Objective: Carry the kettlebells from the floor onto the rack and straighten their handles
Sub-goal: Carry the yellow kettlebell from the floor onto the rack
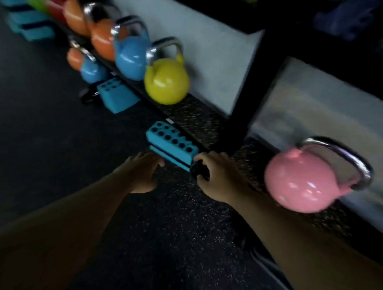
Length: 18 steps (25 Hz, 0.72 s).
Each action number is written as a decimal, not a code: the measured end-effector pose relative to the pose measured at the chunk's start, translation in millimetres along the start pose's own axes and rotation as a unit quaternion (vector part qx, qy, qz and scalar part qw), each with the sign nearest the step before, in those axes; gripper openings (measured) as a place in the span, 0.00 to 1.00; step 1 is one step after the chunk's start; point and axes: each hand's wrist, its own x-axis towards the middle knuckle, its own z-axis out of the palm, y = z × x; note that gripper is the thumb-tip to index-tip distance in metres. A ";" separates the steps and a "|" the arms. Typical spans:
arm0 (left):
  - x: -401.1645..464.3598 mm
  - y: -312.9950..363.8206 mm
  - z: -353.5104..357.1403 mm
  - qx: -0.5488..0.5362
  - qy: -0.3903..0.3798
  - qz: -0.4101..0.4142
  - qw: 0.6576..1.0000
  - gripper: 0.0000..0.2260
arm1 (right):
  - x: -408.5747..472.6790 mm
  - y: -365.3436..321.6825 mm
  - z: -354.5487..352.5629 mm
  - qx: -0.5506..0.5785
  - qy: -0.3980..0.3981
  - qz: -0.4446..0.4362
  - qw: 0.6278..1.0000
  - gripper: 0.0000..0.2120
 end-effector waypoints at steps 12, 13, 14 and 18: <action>-459.1 -318.3 201.6 -0.155 -0.104 -0.348 0.919 0.24 | -34.8 -390.1 341.9 0.007 -0.298 -0.205 0.932 0.18; -488.3 -328.0 221.4 -0.166 -0.102 -0.367 0.910 0.25 | -47.5 -415.6 367.0 0.005 -0.319 -0.218 0.922 0.18; -509.8 -333.4 238.0 -0.172 -0.102 -0.379 0.904 0.26 | -57.8 -434.3 388.3 0.002 -0.339 -0.231 0.912 0.18; -566.9 -354.9 304.3 -0.222 -0.099 -0.409 0.879 0.28 | -100.0 -486.9 470.4 -0.036 -0.399 -0.281 0.872 0.18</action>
